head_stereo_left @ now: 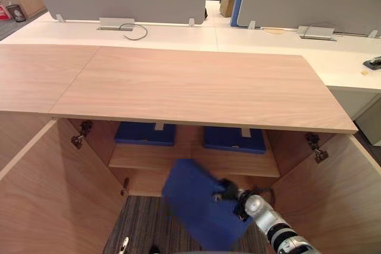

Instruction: Walk over to the cabinet, pick up the folder, carry it to the office cabinet, place the folder inside the office cabinet, then close the office cabinet door

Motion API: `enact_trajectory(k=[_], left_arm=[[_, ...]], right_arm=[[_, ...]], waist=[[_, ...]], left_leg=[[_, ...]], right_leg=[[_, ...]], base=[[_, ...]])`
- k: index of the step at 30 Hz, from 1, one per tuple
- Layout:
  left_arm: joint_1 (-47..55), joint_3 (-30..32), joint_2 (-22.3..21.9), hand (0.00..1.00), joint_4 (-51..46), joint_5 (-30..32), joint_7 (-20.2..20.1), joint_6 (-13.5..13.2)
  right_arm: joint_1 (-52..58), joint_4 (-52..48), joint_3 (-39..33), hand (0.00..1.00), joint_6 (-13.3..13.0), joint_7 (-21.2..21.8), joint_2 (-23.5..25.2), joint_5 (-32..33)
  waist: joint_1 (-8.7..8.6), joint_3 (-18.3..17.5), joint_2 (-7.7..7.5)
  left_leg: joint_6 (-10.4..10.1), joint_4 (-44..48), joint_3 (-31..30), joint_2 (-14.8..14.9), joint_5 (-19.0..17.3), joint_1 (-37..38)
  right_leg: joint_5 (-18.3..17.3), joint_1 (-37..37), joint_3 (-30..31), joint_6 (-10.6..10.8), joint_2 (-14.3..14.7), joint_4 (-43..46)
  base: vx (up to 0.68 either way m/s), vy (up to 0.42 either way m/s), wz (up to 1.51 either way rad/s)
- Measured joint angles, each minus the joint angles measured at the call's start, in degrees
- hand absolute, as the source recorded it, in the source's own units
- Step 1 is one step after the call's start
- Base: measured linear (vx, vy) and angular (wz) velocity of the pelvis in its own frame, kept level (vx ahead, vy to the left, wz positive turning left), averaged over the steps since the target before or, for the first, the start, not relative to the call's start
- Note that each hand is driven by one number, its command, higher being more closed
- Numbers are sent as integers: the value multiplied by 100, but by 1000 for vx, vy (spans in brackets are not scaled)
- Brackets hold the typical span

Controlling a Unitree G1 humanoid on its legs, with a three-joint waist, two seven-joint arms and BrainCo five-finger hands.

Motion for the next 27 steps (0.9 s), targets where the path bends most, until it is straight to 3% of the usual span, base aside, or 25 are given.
enact_trajectory(k=[4,8,11,14,17,20,22,23,25,27], left_arm=[[-3,-16,-12,0,-37,-117,47,24],[12,-125,-22,0,-165,-204,56,81],[16,-171,-54,0,-322,-327,92,101],[20,-241,-48,0,-487,-415,115,107],[-1,-270,-51,0,-698,-428,170,104],[-196,-408,-71,0,-880,-446,294,53],[-295,-423,-205,0,-1027,-462,427,-4],[-310,-423,-238,0,-1087,-497,467,-20],[-353,-418,-278,0,-1218,-556,577,-114],[-354,-410,-312,0,-1255,-556,609,-123]], right_arm=[[-94,45,-380,100,124,-205,130,3804],[-506,31,-740,100,62,-278,392,5814],[-840,-201,-981,100,-127,-337,541,6757],[-1159,-337,-1266,100,-322,-397,607,7313],[-1616,-618,-1904,100,-741,-561,736,7890],[-2108,-911,-2355,100,-1354,-919,661,8086],[-2243,-1640,-2501,100,-1715,-1283,662,8072],[-2250,-1875,-2518,100,-1781,-1362,677,8051],[-2475,-2515,-2546,100,-2014,-1765,738,7950],[-2676,-2774,-2545,100,-2074,-1932,730,7870]], waist=[[-24,107,27],[14,222,102],[39,371,184],[70,538,260],[136,655,377],[179,1177,517],[161,1675,801],[140,1768,869],[107,2028,945],[113,2128,973]], left_leg=[[7,-5,-49,3,5,0],[17,-5,-127,9,13,-12],[42,-5,-177,3,36,-90],[53,-5,-203,0,48,-119],[82,89,-260,-7,81,-413],[218,856,-463,-39,-75,-852],[355,2125,-546,69,-713,-1435],[369,2529,-561,94,-897,-1652],[415,3807,-571,137,-1512,-2426],[420,4498,-569,195,-1832,-2882]], right_leg=[[3,15,-9,1,21,-36],[10,59,-72,6,39,-68],[34,29,-115,11,38,-89],[42,17,-134,12,37,-93],[61,-173,-180,-3,5,-43],[-7,-299,-260,-6,-218,319],[-564,-671,-265,-22,-621,1463],[-764,-842,-257,-15,-759,1897],[-1437,-1616,-45,-15,-1304,3387],[-1726,-2057,132,-14,-1516,4070]], base=[[0,0,0],[-2,-4,7],[-27,2,8],[-15,4,7],[-5,6,13],[-40,9,22],[-89,35,17],[-96,67,27],[-123,49,20],[-169,23,-2]])
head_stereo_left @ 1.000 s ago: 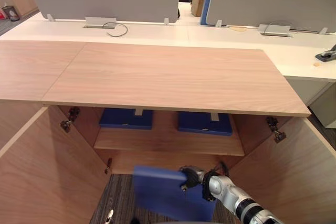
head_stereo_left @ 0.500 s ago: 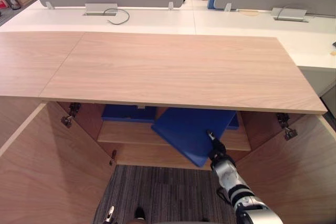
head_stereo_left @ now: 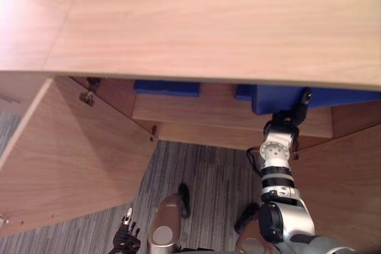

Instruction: Walk over to the cabinet, pick up the folder, carry it to the office cabinet, place the folder inside the office cabinet, then close the office cabinet door

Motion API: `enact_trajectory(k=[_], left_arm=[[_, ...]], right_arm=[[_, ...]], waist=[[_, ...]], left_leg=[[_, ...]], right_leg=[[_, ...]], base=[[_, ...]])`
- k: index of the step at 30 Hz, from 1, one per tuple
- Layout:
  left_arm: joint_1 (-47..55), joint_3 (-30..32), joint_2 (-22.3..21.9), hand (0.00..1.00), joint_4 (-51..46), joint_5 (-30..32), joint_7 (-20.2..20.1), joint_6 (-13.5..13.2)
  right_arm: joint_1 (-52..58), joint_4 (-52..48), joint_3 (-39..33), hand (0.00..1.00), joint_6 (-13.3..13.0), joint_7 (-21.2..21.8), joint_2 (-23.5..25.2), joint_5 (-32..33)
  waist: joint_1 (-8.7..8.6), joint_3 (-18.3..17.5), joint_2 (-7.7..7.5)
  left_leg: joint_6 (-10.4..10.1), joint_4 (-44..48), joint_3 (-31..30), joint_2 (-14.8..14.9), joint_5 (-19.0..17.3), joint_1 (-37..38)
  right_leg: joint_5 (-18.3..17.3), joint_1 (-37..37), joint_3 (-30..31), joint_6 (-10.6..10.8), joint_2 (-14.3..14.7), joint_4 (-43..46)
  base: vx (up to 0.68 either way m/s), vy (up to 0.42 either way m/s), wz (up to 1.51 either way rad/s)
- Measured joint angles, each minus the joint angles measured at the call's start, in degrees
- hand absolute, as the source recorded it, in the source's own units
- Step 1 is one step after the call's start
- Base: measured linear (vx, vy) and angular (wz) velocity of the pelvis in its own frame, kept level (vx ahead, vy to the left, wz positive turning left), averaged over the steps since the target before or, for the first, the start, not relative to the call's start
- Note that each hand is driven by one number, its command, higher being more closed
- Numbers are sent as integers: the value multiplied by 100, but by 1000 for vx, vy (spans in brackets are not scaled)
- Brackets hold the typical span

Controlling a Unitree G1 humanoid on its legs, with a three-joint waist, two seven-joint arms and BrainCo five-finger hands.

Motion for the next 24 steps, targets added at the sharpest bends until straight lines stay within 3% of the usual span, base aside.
enact_trajectory(k=[1,8,14,19,24], left_arm=[[-1,4,-45,0,-9,7,6,-1],[-14,-1,-71,0,-250,28,61,20],[4,-261,-68,0,-428,25,119,53],[19,-417,-32,0,-572,23,128,92],[30,-672,5,0,-808,9,188,95]], right_arm=[[-160,-311,14,100,-22,-128,4,-71],[-572,-1259,81,100,-41,-366,-239,-225],[-909,-1363,86,100,-33,-408,-528,-229],[-1049,-1361,85,100,-32,-497,-783,-236],[-1311,-1202,78,100,-26,-601,-1168,-178]], waist=[[28,34,29],[49,154,38],[108,191,97],[167,185,119],[219,200,231]], left_leg=[[22,637,-4,25,-276,-503],[130,2594,4,-103,-936,-2043],[68,2978,13,-133,-1003,-2557],[114,3011,15,-152,-968,-2656],[129,2995,11,-247,-939,-2700]], right_leg=[[-238,-532,231,-3,-211,638],[-956,-2289,1110,72,-1005,2743],[-1046,-2900,1377,22,-1192,3193],[-1058,-3014,1400,-1,-1234,3250],[-1058,-3045,1380,1,-1330,3267]], base=[[-224,46,-2],[-107,29,13],[-18,12,6],[-2,-7,2],[7,-36,8]])
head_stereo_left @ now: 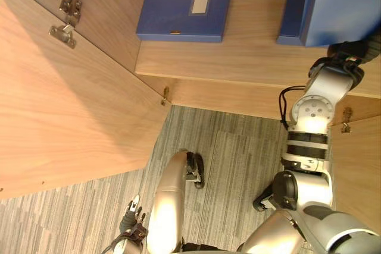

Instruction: Walk over to the cabinet, pick up the folder, carry it to the office cabinet, place the folder inside the office cabinet, then close the office cabinet door

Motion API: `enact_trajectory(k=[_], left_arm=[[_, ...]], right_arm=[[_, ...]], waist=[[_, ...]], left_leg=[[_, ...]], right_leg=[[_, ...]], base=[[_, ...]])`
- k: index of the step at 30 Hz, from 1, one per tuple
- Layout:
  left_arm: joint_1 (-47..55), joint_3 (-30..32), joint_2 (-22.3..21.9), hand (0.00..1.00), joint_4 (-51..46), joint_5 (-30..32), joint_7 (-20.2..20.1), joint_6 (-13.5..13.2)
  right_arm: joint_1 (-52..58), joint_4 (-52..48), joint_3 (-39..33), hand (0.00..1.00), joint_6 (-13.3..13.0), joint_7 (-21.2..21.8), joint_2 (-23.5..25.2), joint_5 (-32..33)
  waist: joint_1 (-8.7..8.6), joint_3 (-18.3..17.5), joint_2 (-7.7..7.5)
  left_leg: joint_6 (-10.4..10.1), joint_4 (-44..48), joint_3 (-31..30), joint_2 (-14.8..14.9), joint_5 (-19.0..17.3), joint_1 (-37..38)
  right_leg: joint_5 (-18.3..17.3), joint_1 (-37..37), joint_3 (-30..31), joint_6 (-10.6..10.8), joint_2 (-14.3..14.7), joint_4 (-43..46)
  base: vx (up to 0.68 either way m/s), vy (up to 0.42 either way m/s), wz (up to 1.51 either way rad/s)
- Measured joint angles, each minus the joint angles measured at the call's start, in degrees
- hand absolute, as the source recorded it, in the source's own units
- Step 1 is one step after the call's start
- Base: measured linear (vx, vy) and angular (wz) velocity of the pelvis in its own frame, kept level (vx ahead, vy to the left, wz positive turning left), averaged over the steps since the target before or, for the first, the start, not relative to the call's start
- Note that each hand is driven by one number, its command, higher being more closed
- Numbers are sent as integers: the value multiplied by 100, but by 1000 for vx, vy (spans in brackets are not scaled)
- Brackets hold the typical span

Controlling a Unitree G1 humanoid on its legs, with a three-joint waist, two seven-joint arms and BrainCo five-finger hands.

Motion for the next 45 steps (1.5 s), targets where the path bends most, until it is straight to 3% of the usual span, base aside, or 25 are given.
enact_trajectory(k=[4,5,11,16,25,33,36,40,45], left_arm=[[78,-252,89,0,-283,-27,61,32],[95,-286,103,0,-322,-38,66,41],[226,-623,154,0,-782,-126,164,110],[232,-901,232,0,-1110,-151,173,138],[359,-1184,357,0,-1386,-266,310,199],[513,-1409,461,0,-1702,-342,379,210],[698,-1445,468,0,-1877,-386,375,213],[804,-1527,528,0,-1922,-504,362,211],[857,-1545,593,0,-1832,-539,290,198]], right_arm=[[-362,450,-9,100,33,-109,-289,120],[-403,510,-9,0,47,-128,-320,162],[-1237,1114,6,0,271,-234,-822,468],[-1455,1384,43,0,280,-241,-1090,474],[-1413,1639,-28,0,187,-421,-877,677],[-355,1511,4,0,271,-631,-346,536],[157,1283,439,0,616,-641,-345,-247],[611,1342,1102,0,1512,-462,-509,-1775],[750,1921,1632,0,2001,-64,-774,-2450]], waist=[[0,0,11],[4,-1,12],[31,-2,133],[26,-4,151],[2,5,188],[-42,14,199],[-122,20,191],[-186,43,161],[-259,78,111]], left_leg=[[20,-51,-21,-97,45,-2],[20,-51,-26,-100,45,-2],[25,-48,-49,-113,49,-14],[25,-63,-74,-95,50,-18],[25,-141,-74,6,50,2],[-3,-277,-41,101,63,116],[-4,-300,-23,176,64,126],[-24,-425,46,283,74,286],[-77,-513,45,365,104,322]], right_leg=[[-5,52,-38,9,-90,4],[-5,61,-47,10,-97,2],[-5,117,-101,12,-126,-11],[-5,170,-183,13,-99,-55],[-1,195,-224,12,29,-168],[17,259,-238,22,172,-307],[48,259,-240,22,270,-386],[106,333,-230,-17,397,-523],[161,349,-248,-48,537,-641]], base=[[5,-56,12],[3,-49,5],[4,-59,3],[14,-60,0],[24,-64,-4],[28,-64,-6],[30,-46,-11],[24,-41,-16],[16,-50,-9]])
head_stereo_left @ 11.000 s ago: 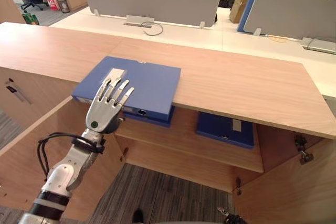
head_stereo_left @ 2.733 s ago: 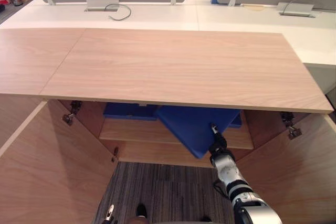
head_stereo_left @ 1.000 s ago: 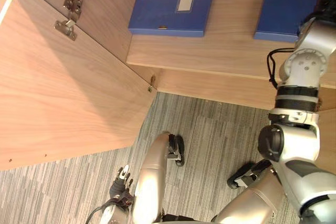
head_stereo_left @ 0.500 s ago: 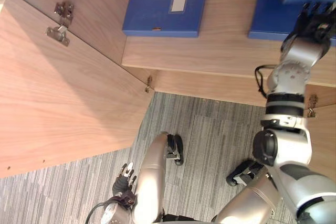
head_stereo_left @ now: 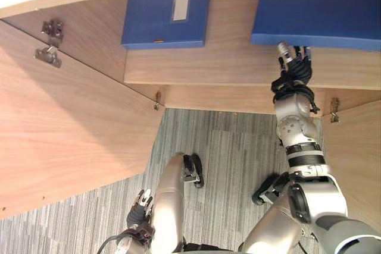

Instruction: Walk over to the cabinet, pick up the folder, carry it to the office cabinet, place the folder inside the office cabinet, then close the office cabinet door

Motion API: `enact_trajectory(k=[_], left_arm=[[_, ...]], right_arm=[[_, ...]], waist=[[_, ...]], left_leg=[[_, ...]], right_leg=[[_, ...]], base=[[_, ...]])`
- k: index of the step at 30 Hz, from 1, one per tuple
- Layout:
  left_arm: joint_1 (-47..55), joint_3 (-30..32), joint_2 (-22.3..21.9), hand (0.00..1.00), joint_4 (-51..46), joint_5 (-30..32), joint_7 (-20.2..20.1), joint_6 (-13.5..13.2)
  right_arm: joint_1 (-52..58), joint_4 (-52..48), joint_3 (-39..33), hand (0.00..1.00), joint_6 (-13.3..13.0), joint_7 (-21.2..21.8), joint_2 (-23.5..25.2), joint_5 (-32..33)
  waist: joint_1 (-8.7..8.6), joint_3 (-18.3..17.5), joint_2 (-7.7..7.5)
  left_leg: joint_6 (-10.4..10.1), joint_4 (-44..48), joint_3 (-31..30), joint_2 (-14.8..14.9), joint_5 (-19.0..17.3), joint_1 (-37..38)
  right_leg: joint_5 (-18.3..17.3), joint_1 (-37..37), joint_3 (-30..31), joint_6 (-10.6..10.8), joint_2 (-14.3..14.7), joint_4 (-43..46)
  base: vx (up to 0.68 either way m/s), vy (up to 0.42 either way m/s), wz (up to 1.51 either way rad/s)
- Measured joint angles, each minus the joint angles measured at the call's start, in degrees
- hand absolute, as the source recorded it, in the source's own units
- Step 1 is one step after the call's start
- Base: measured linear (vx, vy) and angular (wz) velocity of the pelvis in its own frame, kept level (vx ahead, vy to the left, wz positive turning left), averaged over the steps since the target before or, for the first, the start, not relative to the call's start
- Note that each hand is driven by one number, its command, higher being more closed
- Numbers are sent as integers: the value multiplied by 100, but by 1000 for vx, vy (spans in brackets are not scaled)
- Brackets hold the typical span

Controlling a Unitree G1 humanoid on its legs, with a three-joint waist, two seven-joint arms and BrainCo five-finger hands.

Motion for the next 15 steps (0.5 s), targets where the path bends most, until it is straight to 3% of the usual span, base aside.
enact_trajectory(k=[9,12,13,15], left_arm=[[-147,-75,184,0,425,-133,-118,-182],[-590,384,214,0,2012,239,-240,-132],[-655,383,214,0,2233,281,-230,-105],[-672,404,160,0,2362,303,-204,-79]], right_arm=[[-281,791,795,0,247,573,-665,-697],[-680,1307,905,0,311,774,-974,-709],[-705,1306,904,0,307,791,-1000,-716],[-717,1309,888,0,307,801,-1071,-736]], waist=[[-71,42,-65],[-88,67,-110],[-106,73,-138],[-120,79,-350]], left_leg=[[14,-228,42,65,110,26],[2,-410,20,89,218,105],[4,-444,13,89,242,108],[7,-481,9,86,293,107]], right_leg=[[203,33,-77,2,157,-328],[299,181,-226,-101,221,-518],[315,206,-260,-114,223,-546],[333,200,-278,-120,226,-560]], base=[[18,-10,-5],[10,-36,-1],[8,-40,3],[6,-31,3]])
